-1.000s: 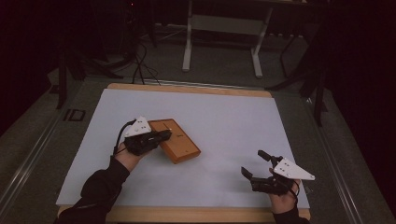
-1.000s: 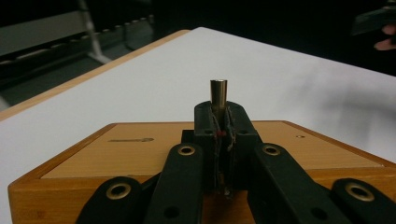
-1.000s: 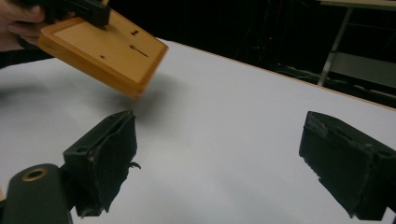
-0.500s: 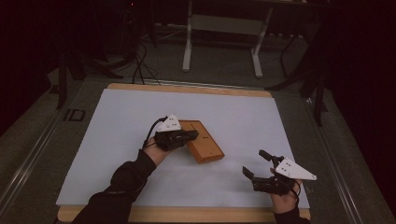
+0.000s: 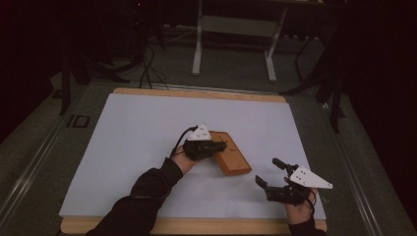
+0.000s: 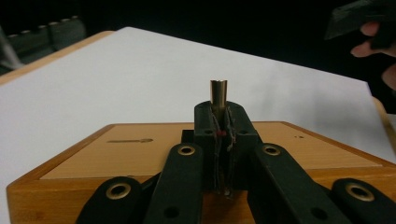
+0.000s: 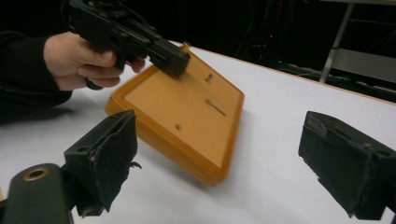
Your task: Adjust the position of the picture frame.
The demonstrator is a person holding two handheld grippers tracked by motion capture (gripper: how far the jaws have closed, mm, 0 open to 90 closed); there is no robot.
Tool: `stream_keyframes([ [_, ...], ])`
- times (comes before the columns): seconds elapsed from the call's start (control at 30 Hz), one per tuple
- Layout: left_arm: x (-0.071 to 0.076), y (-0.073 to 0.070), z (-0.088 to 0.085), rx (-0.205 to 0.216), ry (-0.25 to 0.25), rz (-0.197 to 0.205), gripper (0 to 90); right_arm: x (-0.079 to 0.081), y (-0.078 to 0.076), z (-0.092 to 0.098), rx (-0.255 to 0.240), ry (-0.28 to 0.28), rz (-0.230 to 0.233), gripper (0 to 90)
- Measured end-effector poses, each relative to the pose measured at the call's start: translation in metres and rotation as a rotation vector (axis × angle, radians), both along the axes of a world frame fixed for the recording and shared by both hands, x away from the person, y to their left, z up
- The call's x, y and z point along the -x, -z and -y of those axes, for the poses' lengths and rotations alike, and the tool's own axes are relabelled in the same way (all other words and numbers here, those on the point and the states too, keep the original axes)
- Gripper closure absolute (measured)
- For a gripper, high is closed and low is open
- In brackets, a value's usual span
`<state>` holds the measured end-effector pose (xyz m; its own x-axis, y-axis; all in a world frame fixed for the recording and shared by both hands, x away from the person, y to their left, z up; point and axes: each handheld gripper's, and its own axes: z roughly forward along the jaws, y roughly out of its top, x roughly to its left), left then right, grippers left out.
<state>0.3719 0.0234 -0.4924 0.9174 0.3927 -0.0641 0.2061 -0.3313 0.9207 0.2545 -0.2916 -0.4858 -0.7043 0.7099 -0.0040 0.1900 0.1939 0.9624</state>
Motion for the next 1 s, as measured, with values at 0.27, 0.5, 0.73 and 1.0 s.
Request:
stream_keyframes([
  [0.27,0.004,0.019,0.010,-0.019,0.044,-0.011,85.9,0.001,0.000,0.001,0.000,-0.002,0.002,11.1],
  [0.5,0.011,0.028,0.000,-0.060,0.055,-0.017,85.7,0.001,0.000,0.000,0.002,-0.007,-0.003,11.2],
  [0.73,0.019,0.044,-0.011,-0.163,0.072,-0.029,85.4,0.001,0.001,-0.002,0.011,-0.010,-0.006,11.1],
  [1.0,0.020,0.049,-0.014,-0.146,0.077,-0.016,85.2,0.001,0.002,-0.004,0.015,-0.016,-0.009,11.2],
])
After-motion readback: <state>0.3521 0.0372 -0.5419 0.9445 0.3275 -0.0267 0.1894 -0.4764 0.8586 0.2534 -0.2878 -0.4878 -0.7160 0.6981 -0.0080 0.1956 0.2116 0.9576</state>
